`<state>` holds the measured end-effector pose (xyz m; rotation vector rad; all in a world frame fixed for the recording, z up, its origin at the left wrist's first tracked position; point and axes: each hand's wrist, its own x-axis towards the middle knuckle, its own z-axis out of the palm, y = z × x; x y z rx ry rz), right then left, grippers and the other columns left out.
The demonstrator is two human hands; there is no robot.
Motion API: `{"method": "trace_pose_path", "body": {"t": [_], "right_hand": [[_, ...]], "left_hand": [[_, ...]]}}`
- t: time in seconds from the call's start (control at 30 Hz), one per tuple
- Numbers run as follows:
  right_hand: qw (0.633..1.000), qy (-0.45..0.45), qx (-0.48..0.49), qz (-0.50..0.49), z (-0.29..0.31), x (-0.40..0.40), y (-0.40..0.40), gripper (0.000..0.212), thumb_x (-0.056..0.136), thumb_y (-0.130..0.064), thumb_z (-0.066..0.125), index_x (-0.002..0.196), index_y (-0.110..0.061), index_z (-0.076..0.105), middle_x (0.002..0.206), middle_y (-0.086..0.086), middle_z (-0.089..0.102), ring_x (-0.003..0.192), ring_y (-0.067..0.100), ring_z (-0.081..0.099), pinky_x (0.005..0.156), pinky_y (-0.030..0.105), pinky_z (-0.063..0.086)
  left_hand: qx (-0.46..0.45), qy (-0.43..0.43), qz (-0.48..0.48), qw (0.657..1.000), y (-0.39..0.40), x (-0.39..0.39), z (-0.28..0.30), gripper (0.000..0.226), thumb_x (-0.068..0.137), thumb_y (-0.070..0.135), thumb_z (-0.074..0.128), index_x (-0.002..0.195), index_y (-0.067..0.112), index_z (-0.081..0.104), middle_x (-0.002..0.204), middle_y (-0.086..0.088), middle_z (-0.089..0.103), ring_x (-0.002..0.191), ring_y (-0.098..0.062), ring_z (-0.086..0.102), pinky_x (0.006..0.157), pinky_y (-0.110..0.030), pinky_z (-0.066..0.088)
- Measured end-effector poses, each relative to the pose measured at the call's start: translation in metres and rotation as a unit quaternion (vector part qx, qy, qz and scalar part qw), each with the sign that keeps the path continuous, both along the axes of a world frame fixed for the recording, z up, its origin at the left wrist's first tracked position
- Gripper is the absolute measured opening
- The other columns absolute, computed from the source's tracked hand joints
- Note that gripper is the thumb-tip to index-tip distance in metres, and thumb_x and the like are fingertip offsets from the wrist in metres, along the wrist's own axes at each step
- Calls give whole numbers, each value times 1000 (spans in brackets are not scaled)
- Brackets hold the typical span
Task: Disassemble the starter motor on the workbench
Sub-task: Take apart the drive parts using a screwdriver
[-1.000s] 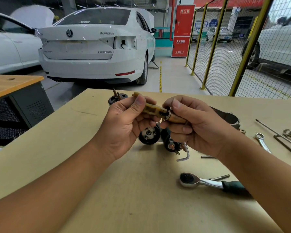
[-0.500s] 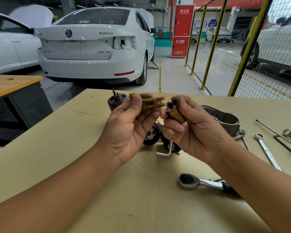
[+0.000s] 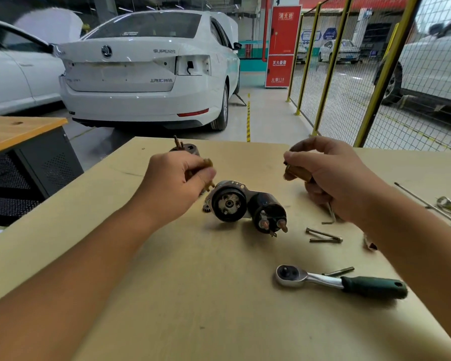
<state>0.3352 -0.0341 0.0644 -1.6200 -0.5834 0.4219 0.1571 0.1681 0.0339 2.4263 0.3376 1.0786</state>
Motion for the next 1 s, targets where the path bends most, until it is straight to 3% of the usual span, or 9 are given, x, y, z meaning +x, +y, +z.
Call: {"method": "trace_pose_path", "body": {"t": [0.1, 0.2, 0.33, 0.43, 0.6, 0.77, 1.0], "right_hand": [[999, -15, -29, -17, -3, 7, -2, 10, 90, -24, 74, 96, -17, 70, 81, 16, 75, 42, 11, 38, 43, 20, 25], [995, -71, -64, -31, -3, 15, -6, 15, 87, -23, 79, 94, -12, 72, 77, 11, 73, 43, 7, 53, 36, 17, 35], [972, -180, -149, -26, -10, 28, -12, 20, 76, -24, 87, 82, -15, 71, 76, 14, 72, 68, 23, 64, 60, 37, 53], [944, -254, -211, -14, -20, 33, -10, 21, 77, -26, 87, 85, -22, 68, 78, 0, 72, 78, 19, 69, 72, 37, 57], [911, -312, -271, 4, -26, 41, -8, 19, 76, -31, 87, 87, -28, 71, 86, -9, 68, 80, 6, 61, 62, 22, 45], [890, -338, -307, -4, -22, 44, -8, 18, 76, -33, 86, 77, -27, 69, 83, -6, 66, 78, 9, 58, 59, 25, 43], [899, -341, -273, -26, -13, 44, -7, 9, 83, -31, 77, 82, -24, 72, 82, -5, 67, 79, 9, 61, 67, 28, 53]], "left_hand": [[43, -1, -11, 999, -1, 1, -3, 10, 92, 15, 76, 98, 8, 81, 81, 2, 71, 77, -18, 65, 77, -37, 55], [70, -41, -29, 996, -8, 4, -4, 10, 91, 14, 77, 96, 5, 79, 86, 1, 72, 79, -17, 66, 76, -35, 55], [97, -79, -45, 991, -19, 9, -6, 11, 89, 9, 77, 98, 4, 79, 90, -1, 71, 82, -16, 67, 77, -34, 57], [70, -70, -43, 994, -31, 22, 1, 11, 89, 9, 80, 99, 6, 80, 91, -2, 73, 81, -13, 68, 79, -33, 58], [45, 91, -62, 993, -45, 63, 29, 11, 91, 23, 77, 100, 19, 82, 90, 7, 74, 86, -9, 68, 86, -28, 53], [67, 304, -65, 948, -61, 107, 27, 19, 94, 24, 74, 112, 20, 80, 110, 2, 75, 98, -13, 68, 90, -22, 51], [68, 396, -86, 912, -61, 124, 32, 29, 89, 33, 77, 117, 27, 77, 113, 1, 72, 100, -17, 67, 93, -36, 57]]}}
